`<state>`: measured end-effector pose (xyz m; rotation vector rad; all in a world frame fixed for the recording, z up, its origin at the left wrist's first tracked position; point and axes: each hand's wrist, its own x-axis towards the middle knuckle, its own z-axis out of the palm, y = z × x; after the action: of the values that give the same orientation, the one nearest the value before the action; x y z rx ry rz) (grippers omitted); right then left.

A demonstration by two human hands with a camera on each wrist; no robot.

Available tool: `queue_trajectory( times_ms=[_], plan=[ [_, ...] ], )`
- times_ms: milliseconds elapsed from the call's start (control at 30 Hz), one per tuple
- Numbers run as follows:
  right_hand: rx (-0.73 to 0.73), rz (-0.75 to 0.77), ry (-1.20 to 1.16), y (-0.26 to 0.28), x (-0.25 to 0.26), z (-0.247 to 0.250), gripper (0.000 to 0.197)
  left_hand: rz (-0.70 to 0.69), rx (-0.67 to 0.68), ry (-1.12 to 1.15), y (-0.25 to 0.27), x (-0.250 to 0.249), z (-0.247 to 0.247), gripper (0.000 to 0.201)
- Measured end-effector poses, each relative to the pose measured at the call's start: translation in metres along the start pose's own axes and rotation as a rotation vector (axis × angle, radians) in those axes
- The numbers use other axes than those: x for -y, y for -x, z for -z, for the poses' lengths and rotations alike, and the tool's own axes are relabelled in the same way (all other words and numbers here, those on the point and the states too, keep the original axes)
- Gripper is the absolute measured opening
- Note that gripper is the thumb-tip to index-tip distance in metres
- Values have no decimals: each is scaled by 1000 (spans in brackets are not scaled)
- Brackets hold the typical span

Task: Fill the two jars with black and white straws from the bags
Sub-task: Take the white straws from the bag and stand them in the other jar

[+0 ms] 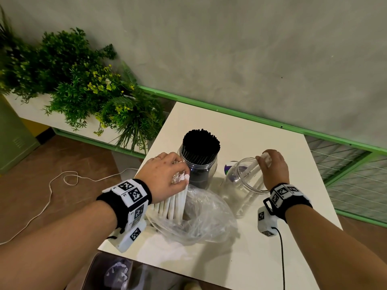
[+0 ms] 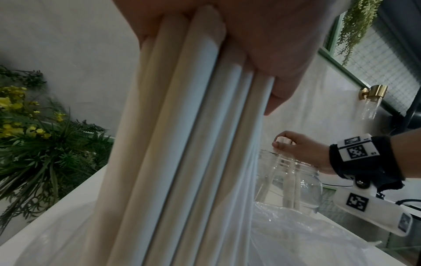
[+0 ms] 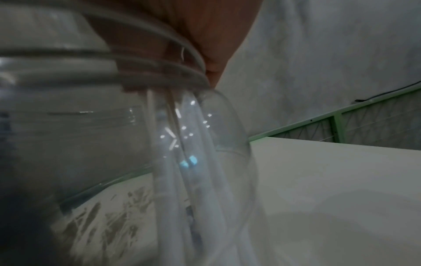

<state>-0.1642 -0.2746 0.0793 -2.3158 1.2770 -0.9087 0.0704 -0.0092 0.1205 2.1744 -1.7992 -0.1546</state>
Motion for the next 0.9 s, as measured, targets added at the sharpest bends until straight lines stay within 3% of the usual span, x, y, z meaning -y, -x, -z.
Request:
queue_trajectory(
  times_ms=[200, 300, 533, 733, 900],
  plan=[
    [-170, -158, -147, 2, 13, -9, 27, -5, -14, 7, 1, 0, 0, 41],
    [-137, -184, -194, -1, 16, -16, 30, -3, -16, -3, 1, 0, 0, 41],
    [-69, 65, -71, -7, 7, -22, 20, 10, -1, 10, 1, -1, 0, 43],
    [-66, 244, 88, -18, 9, -18, 28, 12, 9, 2, 2, -1, 1, 43],
    [6, 283, 175, -25, 1, -21, 18, 16, 13, -6, 1, -2, 1, 43]
  ],
)
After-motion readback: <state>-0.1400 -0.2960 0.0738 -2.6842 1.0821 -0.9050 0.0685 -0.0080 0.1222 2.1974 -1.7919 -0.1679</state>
